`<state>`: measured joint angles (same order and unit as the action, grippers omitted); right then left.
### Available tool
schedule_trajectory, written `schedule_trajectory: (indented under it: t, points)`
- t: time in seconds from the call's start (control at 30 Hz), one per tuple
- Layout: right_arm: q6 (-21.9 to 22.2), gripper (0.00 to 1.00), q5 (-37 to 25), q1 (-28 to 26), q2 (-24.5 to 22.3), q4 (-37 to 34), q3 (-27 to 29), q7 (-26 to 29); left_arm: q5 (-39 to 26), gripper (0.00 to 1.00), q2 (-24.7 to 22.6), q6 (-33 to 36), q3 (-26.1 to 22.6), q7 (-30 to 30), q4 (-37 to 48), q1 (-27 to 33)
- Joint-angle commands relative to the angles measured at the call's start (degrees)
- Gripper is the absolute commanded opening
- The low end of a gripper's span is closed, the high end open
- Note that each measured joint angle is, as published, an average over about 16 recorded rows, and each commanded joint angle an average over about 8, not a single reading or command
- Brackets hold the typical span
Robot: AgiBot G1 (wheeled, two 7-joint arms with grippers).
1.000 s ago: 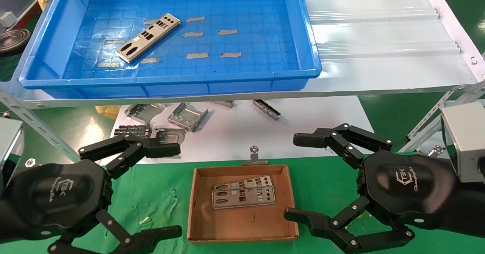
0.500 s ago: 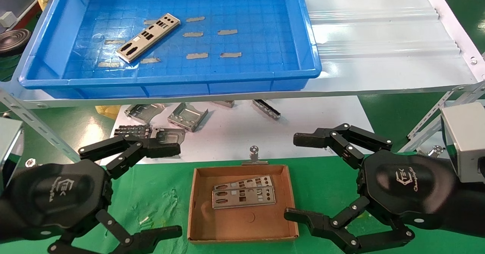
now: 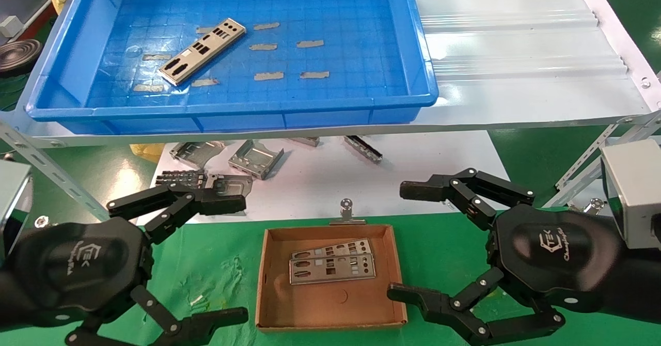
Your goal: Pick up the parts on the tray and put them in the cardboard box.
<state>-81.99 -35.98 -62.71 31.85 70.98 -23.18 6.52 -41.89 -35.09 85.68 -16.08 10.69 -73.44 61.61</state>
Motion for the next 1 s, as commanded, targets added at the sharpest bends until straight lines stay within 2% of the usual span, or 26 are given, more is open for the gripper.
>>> schedule_trajectory:
  t: [0.03, 1.0]
  points:
    - [0.0, 1.0, 0.0, 0.0, 0.0, 0.0, 0.0, 0.0, 0.0, 1.0, 0.0, 0.0, 0.0, 0.0, 0.0, 0.0]
    - [0.0, 1.0, 0.0, 0.0, 0.0, 0.0, 0.0, 0.0, 0.0, 1.0, 0.0, 0.0, 0.0, 0.0, 0.0, 0.0]
